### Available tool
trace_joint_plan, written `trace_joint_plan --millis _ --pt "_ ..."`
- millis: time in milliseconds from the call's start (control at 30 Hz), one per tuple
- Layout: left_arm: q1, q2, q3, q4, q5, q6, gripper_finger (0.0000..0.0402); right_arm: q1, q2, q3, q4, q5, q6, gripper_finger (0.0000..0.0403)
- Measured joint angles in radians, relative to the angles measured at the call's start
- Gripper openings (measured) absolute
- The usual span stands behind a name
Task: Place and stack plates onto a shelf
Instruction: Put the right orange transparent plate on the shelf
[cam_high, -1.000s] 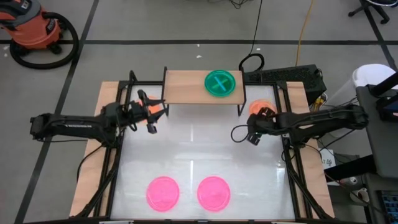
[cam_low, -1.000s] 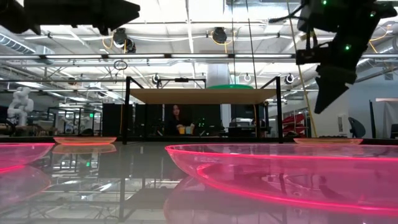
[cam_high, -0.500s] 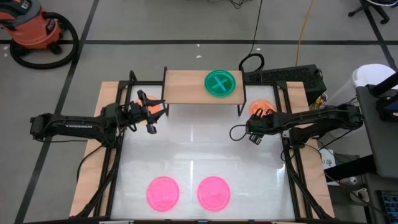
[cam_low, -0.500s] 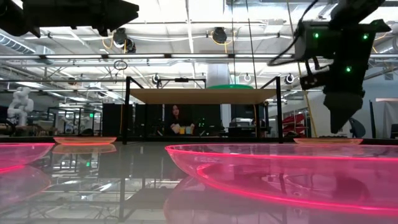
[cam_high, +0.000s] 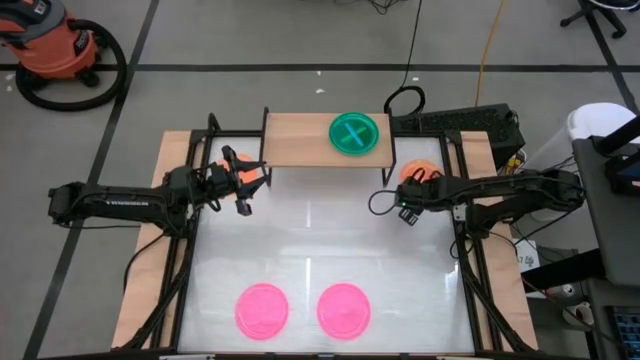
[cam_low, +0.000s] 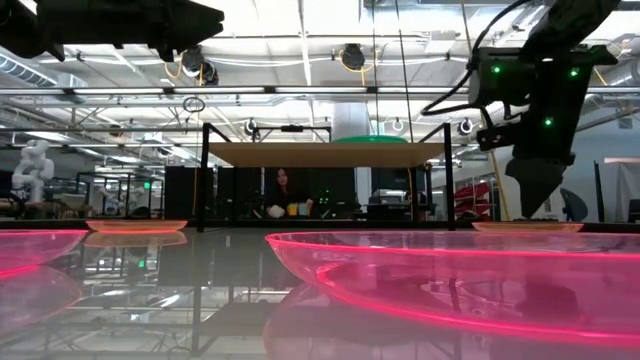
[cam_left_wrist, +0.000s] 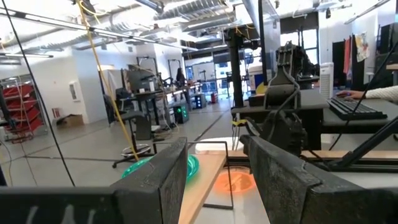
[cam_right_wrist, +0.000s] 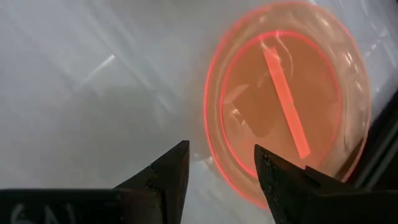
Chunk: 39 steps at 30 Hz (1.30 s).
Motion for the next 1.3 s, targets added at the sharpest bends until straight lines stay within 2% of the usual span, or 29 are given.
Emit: trace_joint_plan --millis 233,633,733,933,967,1300 --pt "0.000 0.000 0.000 -0.004 0.000 -0.001 0.0179 -0.047 0.015 -0.045 0.124 0.046 -0.075 0.0164" --pt "0.000 0.000 0.000 -0.005 0.000 -0.002 0.0179 -0.123 0.046 -0.127 0.253 0.048 -0.117 0.0161" --pt "0.000 0.000 0.000 -0.005 0.000 -0.005 0.0179 -0.125 0.047 -0.128 0.255 0.047 -0.134 0.0134" --pt "0.000 0.000 0.000 -0.006 0.001 -0.005 0.0179 -0.125 0.048 -0.130 0.260 0.039 -0.140 0.0020" --pt "0.000 0.000 0.000 -0.008 0.001 -0.005 0.0179 -0.125 0.048 -0.130 0.258 0.040 -0.140 0.0011" --pt "0.000 0.000 0.000 -0.027 0.002 -0.009 0.0179 -0.124 -0.065 -0.065 0.237 0.046 -0.136 0.0001"
